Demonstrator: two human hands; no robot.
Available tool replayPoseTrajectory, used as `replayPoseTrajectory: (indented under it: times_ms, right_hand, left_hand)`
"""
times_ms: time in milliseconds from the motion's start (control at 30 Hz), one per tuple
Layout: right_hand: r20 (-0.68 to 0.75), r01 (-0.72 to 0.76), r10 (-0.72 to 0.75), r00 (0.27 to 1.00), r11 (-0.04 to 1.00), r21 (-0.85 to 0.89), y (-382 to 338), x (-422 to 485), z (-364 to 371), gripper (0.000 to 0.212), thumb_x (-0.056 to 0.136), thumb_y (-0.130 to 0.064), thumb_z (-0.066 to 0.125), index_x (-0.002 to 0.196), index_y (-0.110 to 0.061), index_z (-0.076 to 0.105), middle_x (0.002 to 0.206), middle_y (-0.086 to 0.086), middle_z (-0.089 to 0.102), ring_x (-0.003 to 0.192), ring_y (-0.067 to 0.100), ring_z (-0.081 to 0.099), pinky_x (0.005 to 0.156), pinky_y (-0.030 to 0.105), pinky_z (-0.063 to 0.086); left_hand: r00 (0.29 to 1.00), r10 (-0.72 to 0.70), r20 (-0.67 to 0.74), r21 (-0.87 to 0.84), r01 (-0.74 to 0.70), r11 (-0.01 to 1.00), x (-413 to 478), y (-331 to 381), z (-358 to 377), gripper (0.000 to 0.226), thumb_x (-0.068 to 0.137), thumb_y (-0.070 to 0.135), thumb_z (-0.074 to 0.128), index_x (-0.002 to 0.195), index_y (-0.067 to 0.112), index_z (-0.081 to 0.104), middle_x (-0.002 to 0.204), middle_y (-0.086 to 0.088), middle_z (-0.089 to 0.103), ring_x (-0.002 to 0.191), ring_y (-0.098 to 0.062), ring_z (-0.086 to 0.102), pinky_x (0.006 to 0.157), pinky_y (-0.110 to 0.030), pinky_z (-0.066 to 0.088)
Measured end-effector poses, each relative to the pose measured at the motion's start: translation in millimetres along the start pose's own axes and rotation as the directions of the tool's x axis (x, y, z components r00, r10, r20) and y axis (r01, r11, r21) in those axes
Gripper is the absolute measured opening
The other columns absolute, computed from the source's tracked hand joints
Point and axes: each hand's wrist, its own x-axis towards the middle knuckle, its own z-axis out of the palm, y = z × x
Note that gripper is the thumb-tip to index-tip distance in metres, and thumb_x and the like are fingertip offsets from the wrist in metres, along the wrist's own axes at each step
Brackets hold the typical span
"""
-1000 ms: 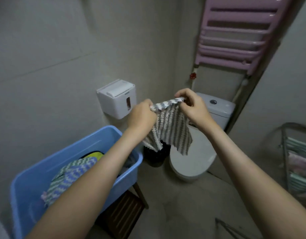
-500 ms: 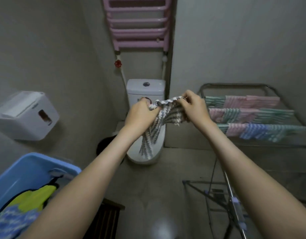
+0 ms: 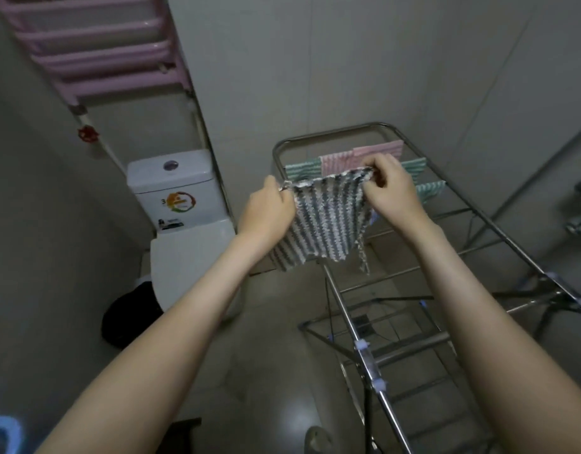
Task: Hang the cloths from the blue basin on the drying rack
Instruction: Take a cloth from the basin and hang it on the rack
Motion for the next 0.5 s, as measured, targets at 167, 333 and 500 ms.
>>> replayPoseTrajectory:
  times_ms: [167, 333, 500]
  right_hand:
    - [-0.134, -0.108, 0.101, 0.986, 0.993, -0.045, 49.4, 0.1, -25.0, 0.02, 0.081, 0.008, 0.048, 0.093, 0.001, 0.062, 0.096, 0.015, 0.055, 0.086, 0.019, 0.049, 0.071, 0.021, 0.029]
    - [-0.221, -0.186, 0.165, 0.961, 0.979, -0.078, 77.5, -6.6, -25.0, 0.027, 0.081, 0.01, 0.044, 0.095, -0.002, 0.064, 0.099, 0.018, 0.059, 0.089, 0.025, 0.054, 0.073, 0.02, 0.03]
    - [-0.322, -0.334, 0.323, 0.89, 0.942, 0.02, 101.0, -8.4, -17.7, 0.027, 0.088, 0.005, 0.038, 0.096, -0.01, 0.06, 0.093, 0.012, 0.063, 0.059, 0.007, 0.061, 0.065, 0.017, 0.048]
  left_hand:
    - [0.993, 0.104, 0.062, 0.063, -0.108, 0.992, 16.5, 29.6, 31.6, 0.014, 0.097, 0.018, 0.031, 0.09, 0.008, 0.038, 0.095, -0.023, 0.059, 0.084, -0.033, 0.054, 0.064, -0.037, 0.034]
    - [0.946, 0.174, 0.273, 0.001, -0.181, 0.984, 34.6, 30.8, 56.1, 0.02, 0.099, 0.015, 0.031, 0.104, 0.003, 0.045, 0.106, -0.023, 0.058, 0.099, -0.033, 0.056, 0.068, -0.033, 0.031]
    - [0.819, 0.222, 0.528, -0.066, -0.221, 0.973, 57.4, 30.1, 84.5, 0.009, 0.094, 0.005, 0.037, 0.089, 0.013, 0.038, 0.076, -0.005, 0.048, 0.075, -0.02, 0.047, 0.059, -0.03, 0.027]
